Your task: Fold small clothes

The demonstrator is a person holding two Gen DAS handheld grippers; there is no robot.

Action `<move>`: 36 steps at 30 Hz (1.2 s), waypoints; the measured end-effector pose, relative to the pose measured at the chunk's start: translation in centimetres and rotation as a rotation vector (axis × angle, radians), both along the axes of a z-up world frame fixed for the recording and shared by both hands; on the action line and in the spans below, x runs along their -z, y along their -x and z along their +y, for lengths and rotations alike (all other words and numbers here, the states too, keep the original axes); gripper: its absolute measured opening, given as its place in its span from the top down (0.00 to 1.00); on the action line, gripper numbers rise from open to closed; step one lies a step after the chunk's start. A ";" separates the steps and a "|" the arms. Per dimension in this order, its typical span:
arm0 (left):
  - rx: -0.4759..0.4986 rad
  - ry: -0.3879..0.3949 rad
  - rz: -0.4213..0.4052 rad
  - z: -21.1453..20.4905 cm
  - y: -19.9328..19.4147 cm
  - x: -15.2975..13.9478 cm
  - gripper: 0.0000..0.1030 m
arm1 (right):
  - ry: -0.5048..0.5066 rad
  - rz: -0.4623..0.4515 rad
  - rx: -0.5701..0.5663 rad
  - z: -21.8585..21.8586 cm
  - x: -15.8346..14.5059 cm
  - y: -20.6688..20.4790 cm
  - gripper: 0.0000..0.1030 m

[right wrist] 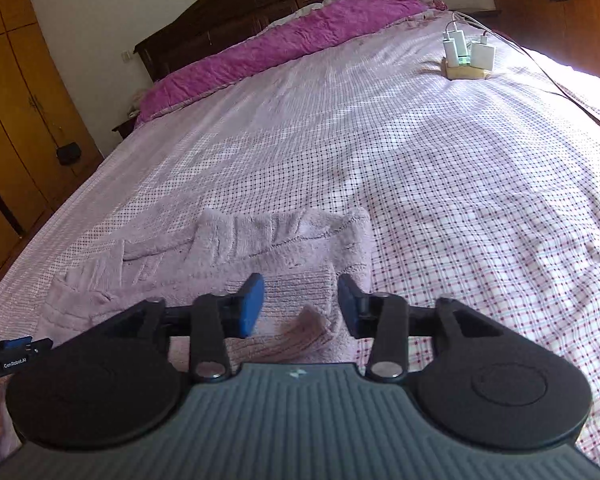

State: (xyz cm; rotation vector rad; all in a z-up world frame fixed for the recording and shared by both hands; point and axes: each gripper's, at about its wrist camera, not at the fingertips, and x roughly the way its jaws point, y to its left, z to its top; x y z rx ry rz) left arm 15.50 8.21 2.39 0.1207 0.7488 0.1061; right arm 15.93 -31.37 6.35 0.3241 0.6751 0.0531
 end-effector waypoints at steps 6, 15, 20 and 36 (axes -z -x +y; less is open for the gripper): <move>0.004 -0.016 0.002 -0.2 0.0 0.0 0.53 | 0.067 0.094 -0.035 2.5 2.2 -1.9 0.47; 0.023 -0.019 0.005 -0.2 0.0 0.0 0.53 | 0.083 -0.023 0.039 0.1 -1.5 1.0 0.99; 0.028 -0.027 0.006 -0.2 0.0 -0.1 0.53 | 0.069 0.027 0.010 -1.2 -0.5 1.4 0.97; 0.011 -0.011 0.010 -0.2 0.0 -0.2 0.54 | 0.114 0.087 -0.076 2.6 2.3 -1.6 0.76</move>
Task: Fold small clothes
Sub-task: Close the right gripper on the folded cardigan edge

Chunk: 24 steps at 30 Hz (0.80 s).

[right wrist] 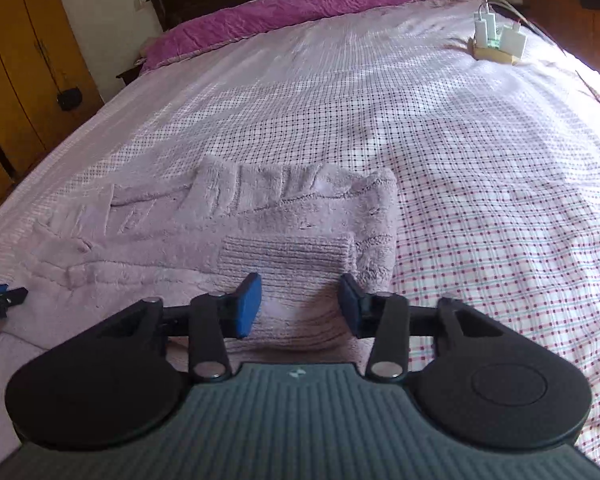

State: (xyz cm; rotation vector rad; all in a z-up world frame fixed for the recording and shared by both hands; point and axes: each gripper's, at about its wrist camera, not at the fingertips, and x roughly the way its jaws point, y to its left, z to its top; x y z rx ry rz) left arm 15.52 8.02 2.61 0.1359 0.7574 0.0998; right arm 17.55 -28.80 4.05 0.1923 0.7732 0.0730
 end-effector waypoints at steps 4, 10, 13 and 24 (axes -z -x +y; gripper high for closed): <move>0.005 0.002 -0.001 0.1 0.0 -0.1 0.54 | -0.038 -0.054 -0.003 -0.5 -2.0 1.2 0.96; 0.009 0.020 -0.010 0.2 -0.1 -0.7 0.54 | 0.093 -0.052 -0.008 -1.0 -2.8 2.7 0.96; 0.014 0.039 -0.030 0.1 -0.1 -1.5 0.54 | 0.082 0.019 -0.014 -1.4 -1.3 2.2 0.95; 0.066 0.055 -0.044 -1.8 -2.6 -1.6 0.54 | -0.043 -0.028 0.004 -3.0 -3.3 1.6 0.54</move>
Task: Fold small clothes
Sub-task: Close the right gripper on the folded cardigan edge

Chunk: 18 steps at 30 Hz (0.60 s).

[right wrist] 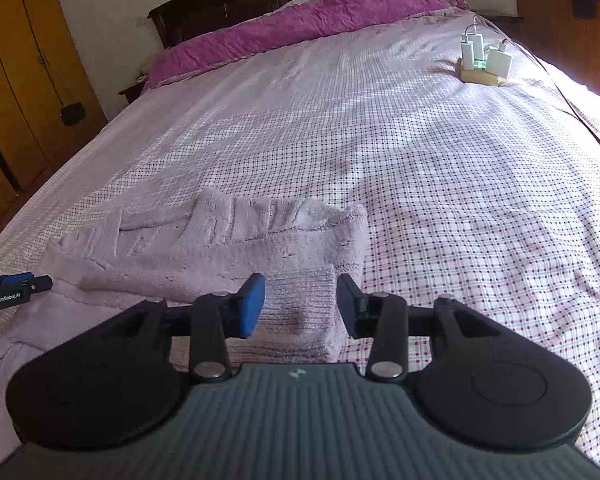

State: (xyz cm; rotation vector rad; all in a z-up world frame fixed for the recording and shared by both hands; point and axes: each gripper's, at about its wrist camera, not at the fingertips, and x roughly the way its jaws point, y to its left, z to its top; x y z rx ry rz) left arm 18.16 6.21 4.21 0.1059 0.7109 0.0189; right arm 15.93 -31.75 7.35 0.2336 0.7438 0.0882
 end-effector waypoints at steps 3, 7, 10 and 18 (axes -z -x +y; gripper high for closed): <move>0.004 0.020 0.011 -0.1 -0.7 0.3 0.54 | -0.004 0.044 0.010 -0.1 1.2 -1.8 0.54; 0.005 0.045 0.012 -0.2 -1.5 0.6 0.54 | -0.012 0.112 -0.014 0.6 3.4 -3.8 0.89; 0.027 0.046 -0.019 -0.4 -1.3 0.6 0.54 | 0.052 -0.012 -0.018 1.5 1.2 -1.8 0.91; 0.016 -0.037 -0.038 -0.9 -2.5 2.8 0.52 | 0.074 0.053 0.040 0.1 3.3 -3.2 0.90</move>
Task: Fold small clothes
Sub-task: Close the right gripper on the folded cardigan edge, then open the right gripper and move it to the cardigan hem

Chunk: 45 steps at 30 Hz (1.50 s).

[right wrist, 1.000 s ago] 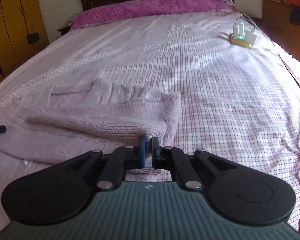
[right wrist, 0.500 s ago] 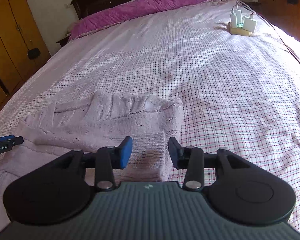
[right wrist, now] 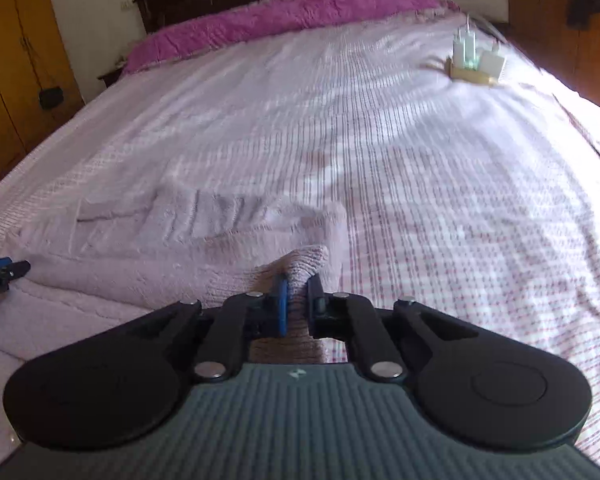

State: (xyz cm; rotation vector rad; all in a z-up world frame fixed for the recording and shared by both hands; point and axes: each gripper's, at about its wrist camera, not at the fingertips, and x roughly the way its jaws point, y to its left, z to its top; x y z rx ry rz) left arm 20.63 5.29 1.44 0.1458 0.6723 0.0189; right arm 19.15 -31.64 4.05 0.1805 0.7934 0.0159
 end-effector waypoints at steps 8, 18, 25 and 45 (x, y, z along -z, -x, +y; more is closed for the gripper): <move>-0.019 -0.004 0.011 0.6 1.2 -1.9 0.53 | -0.054 -0.040 0.044 -0.8 -0.3 1.8 0.63; -0.035 0.013 -0.005 3.4 9.8 -6.4 0.53 | -0.141 -0.091 -0.044 0.8 -4.4 10.2 0.53; -0.048 0.019 0.004 5.1 16.1 -7.9 0.53 | -0.157 -0.070 -0.083 2.6 -4.8 16.9 0.53; -0.102 0.121 0.161 8.4 27.1 -2.9 0.53 | -0.077 0.013 -0.028 1.3 -0.9 29.2 0.51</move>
